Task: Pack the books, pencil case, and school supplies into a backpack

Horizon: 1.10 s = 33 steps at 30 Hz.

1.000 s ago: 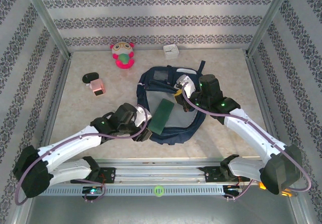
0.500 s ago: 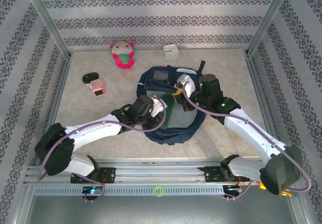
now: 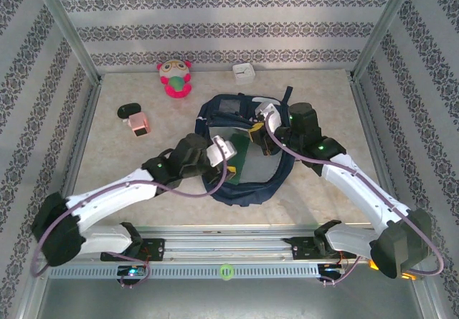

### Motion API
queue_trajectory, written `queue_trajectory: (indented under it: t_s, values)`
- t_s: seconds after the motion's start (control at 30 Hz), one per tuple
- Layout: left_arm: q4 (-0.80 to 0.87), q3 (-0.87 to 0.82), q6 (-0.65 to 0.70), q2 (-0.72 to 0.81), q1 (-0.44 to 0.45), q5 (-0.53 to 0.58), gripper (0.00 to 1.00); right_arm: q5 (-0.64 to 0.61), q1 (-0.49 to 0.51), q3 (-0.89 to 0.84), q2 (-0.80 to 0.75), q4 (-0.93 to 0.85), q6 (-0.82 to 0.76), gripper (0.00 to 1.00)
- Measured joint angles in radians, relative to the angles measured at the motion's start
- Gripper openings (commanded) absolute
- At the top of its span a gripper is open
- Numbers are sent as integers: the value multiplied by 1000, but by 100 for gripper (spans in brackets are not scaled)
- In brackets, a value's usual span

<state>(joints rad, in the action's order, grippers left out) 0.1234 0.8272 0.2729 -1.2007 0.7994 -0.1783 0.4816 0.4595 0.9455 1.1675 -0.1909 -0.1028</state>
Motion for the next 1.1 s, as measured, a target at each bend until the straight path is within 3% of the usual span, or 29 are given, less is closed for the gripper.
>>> queue_trajectory:
  t_s: [0.13,0.37,0.67,1.1]
  values:
    - [85,-21,189,53,0,-12,77,17,0,3,0,-3,0,0]
    - [138,-23,380,-74,0,-12,78,36,0,3,0,-7,0,0]
    - [48,16,391,-246,0,29,74,59,0,4,0,-7,4,0]
    - [-160,174,245,-488,0,174,68,110,7,56,0,-20,23,0]
